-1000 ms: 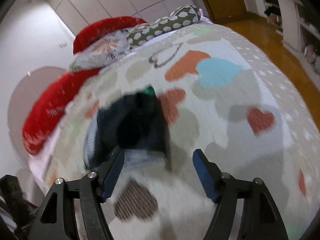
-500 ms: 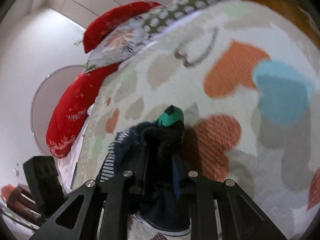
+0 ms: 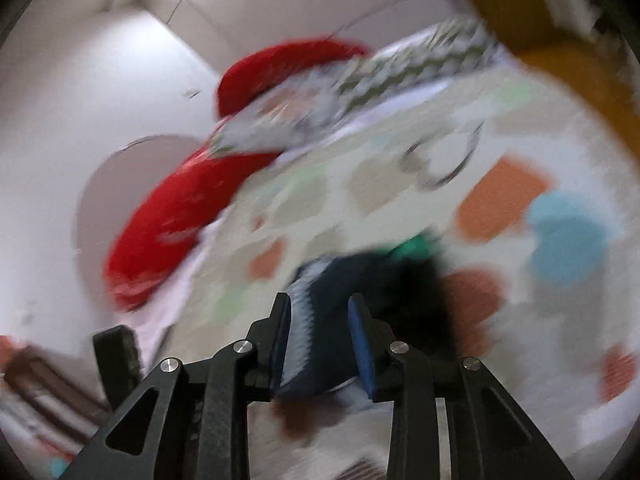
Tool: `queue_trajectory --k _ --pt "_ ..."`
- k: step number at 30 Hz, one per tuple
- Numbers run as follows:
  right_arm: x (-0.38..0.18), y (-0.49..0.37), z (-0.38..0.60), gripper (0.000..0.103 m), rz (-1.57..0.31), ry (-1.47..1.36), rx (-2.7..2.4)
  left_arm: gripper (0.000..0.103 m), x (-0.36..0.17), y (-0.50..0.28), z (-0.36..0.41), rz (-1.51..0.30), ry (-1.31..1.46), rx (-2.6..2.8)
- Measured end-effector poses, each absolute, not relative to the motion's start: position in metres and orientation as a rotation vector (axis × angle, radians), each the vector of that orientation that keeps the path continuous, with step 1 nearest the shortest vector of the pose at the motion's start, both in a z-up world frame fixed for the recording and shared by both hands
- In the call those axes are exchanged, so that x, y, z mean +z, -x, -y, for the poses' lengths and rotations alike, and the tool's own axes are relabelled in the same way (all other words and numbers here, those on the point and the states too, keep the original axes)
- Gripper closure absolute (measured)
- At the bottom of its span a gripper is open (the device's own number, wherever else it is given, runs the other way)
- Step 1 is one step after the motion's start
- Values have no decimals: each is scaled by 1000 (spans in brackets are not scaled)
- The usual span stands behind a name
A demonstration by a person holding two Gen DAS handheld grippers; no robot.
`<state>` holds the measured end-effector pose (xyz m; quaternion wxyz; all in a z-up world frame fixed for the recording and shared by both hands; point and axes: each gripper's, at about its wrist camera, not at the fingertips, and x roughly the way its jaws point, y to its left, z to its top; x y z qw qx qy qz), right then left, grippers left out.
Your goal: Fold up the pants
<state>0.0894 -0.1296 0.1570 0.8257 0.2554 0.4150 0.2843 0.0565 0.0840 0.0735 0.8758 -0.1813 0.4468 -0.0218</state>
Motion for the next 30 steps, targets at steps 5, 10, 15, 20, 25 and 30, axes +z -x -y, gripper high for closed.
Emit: queue_trajectory --k 5,10,15,20,25,30 --pt "95 -96 129 72 -1036 -578 484 23 93 -11 -89 -852 305 42" --pt "128 -54 153 54 -892 -565 413 17 119 22 -76 -706 205 103" --pt "148 -1 161 47 -801 -415 319 1 153 63 -50 -480 109 179" --pt "153 36 162 44 -766 -335 258 0 179 93 -26 -377 45 116" --pt "149 61 154 43 -787 -278 242 0 169 90 -18 -549 61 13" --pt "145 83 146 39 -790 -185 201 0 136 76 -24 -738 140 19"
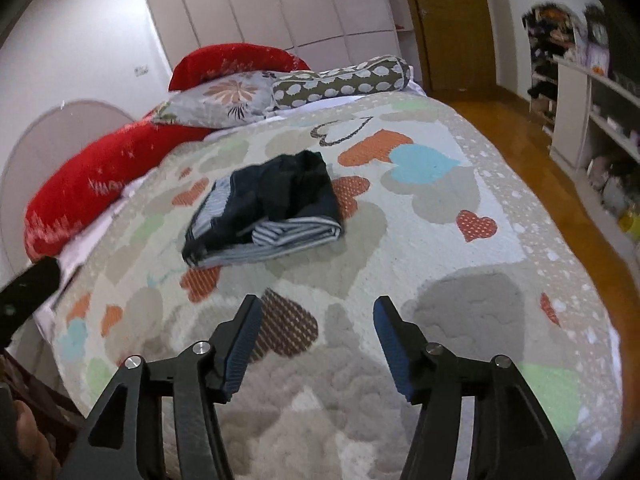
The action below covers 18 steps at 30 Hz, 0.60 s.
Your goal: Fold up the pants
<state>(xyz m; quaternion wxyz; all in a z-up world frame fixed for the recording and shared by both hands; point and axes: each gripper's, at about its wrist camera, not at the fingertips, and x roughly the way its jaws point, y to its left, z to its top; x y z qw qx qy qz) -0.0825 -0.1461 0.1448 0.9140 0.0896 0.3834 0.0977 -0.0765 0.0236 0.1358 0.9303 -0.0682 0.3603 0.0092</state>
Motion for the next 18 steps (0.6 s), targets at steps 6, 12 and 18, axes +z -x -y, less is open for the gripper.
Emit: queue_trajectory --k 6,12,18 --pt "137 83 138 37 -815 -123 190 0 115 71 -28 -814 173 43" --pt "131 83 132 37 -833 -114 194 0 110 71 -24 -834 154 29" --pt "132 88 122 35 -825 -86 211 0 108 72 -21 -844 138 13"
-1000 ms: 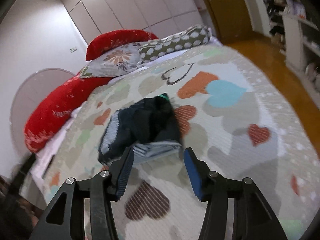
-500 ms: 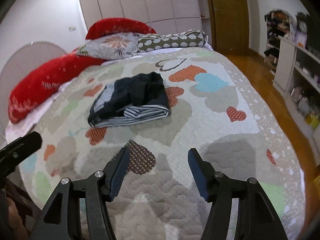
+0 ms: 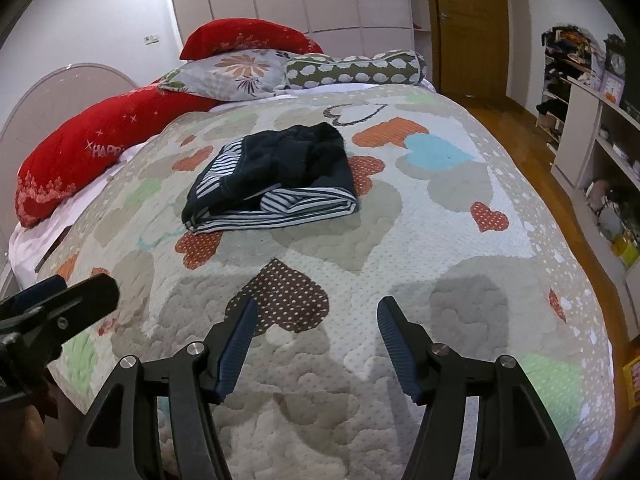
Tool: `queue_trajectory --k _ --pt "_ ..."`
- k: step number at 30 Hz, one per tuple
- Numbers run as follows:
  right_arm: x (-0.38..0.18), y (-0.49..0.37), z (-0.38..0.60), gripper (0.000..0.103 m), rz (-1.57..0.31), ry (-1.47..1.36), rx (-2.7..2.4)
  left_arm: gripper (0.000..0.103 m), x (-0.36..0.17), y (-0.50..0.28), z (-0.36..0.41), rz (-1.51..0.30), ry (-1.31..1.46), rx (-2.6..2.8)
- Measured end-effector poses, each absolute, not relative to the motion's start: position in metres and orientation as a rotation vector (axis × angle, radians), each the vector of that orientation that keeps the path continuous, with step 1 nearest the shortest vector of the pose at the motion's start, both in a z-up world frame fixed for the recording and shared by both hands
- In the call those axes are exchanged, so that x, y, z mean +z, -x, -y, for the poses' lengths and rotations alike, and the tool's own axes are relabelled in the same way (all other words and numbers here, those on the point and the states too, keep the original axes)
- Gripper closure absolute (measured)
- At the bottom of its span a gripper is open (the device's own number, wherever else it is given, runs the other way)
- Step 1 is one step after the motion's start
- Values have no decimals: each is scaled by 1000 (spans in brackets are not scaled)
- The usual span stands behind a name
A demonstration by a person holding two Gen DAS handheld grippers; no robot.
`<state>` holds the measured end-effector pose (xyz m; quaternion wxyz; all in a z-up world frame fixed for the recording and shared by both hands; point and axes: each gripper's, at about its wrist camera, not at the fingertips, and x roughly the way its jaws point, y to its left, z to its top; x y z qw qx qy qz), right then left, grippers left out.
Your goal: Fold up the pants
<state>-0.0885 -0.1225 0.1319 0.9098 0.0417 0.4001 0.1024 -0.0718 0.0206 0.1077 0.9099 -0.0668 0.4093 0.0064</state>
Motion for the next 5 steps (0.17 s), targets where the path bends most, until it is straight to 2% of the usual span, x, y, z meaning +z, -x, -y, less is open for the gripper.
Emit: queue_trajectory --k 5 --pt "130 89 121 34 -833 -85 215 0 107 72 -18 -847 122 8"
